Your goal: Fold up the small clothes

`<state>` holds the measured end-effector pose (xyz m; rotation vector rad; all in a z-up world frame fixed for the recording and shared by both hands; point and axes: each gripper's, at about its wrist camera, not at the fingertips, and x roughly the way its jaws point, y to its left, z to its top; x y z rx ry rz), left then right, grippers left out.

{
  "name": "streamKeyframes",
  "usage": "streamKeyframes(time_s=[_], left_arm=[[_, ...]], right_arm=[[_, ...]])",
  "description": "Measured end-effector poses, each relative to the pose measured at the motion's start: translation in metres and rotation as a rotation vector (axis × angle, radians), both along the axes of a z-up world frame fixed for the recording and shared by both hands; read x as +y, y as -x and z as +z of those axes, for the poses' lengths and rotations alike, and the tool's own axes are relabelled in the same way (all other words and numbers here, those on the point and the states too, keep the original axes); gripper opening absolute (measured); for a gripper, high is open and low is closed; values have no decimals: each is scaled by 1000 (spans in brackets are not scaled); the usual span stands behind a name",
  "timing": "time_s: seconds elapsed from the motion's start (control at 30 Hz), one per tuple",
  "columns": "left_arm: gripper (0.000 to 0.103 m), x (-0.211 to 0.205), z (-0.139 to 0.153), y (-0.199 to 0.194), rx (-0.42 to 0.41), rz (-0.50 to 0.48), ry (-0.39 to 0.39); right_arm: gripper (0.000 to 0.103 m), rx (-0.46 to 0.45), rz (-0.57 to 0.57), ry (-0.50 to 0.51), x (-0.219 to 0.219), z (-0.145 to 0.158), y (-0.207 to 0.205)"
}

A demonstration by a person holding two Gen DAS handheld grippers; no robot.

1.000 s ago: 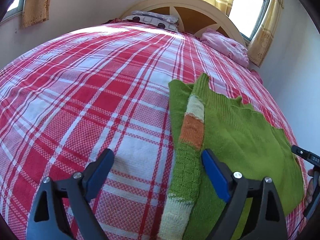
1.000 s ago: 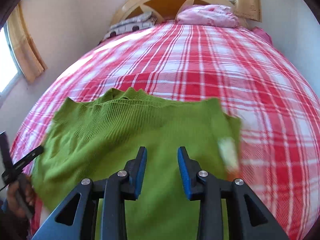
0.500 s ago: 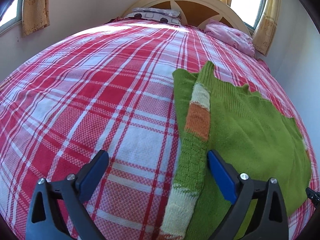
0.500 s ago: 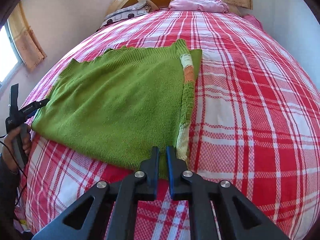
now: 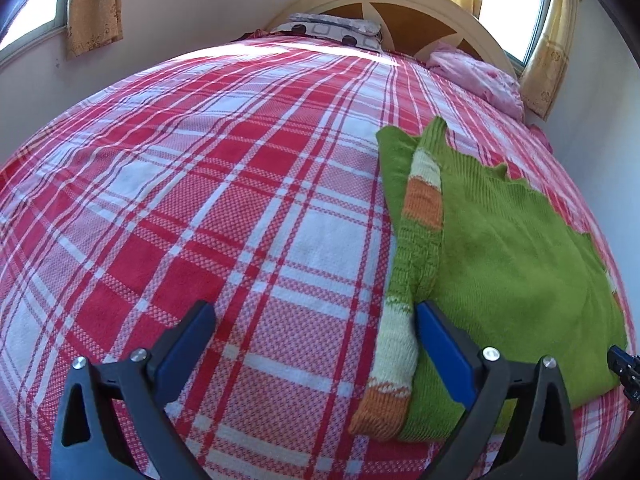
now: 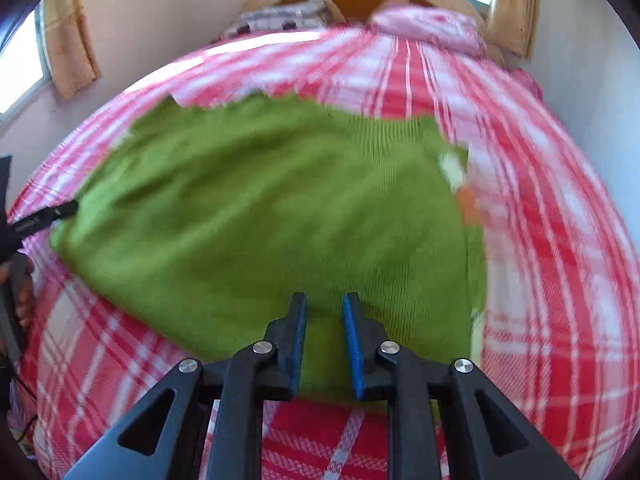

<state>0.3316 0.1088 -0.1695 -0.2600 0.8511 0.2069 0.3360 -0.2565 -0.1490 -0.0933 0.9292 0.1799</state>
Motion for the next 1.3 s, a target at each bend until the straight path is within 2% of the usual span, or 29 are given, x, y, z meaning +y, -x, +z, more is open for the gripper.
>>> streamKeyframes(time_s=[0.2, 0.27, 0.37, 0.4, 0.47, 0.53, 0.67, 0.73, 0.8, 0.9, 0.93, 0.97, 1.07, 1.2, 1.3], left_arm=[[103, -8, -4, 4, 42, -48, -67], [103, -9, -4, 5, 41, -53, -73], [103, -6, -4, 6, 33, -54, -50], [103, -7, -4, 7, 31, -54, -47], [103, -6, -3, 8, 25, -53, -43], [103, -5, -3, 9, 16, -53, -30], [103, 0, -1, 14, -5, -38, 1], [103, 1, -1, 13, -6, -30, 1], [103, 1, -1, 14, -11, -29, 2], [103, 5, 0, 16, -28, -28, 32], [103, 7, 1, 17, -41, -21, 46], [103, 9, 2, 20, -53, -6, 49], [103, 16, 4, 26, -76, 32, 75], [103, 26, 4, 31, -87, 31, 135], [103, 33, 7, 33, -81, 2, 171]], right_arm=[[20, 19, 5, 47, 1, 2, 17], [20, 2, -19, 89, 10, 14, 17], [20, -83, 15, 33, 36, 35, 12], [21, -88, 41, 10, 49, 39, 8], [33, -85, 108, -44, 77, 41, -3], [33, -53, 149, -61, 100, 32, -18], [35, 74, 109, -46, 114, -1, -51], [35, 86, 102, -15, 118, 6, -47], [35, 43, 104, 43, 128, 20, -36], [37, -56, 190, 23, 144, 32, -22], [41, -68, 211, 17, 149, 33, -22], [46, -58, 227, 14, 154, 28, -24], [49, 39, 215, 34, 160, -1, -40], [49, 10, 219, 60, 159, 3, -32], [49, -68, 268, 110, 171, 16, -12]])
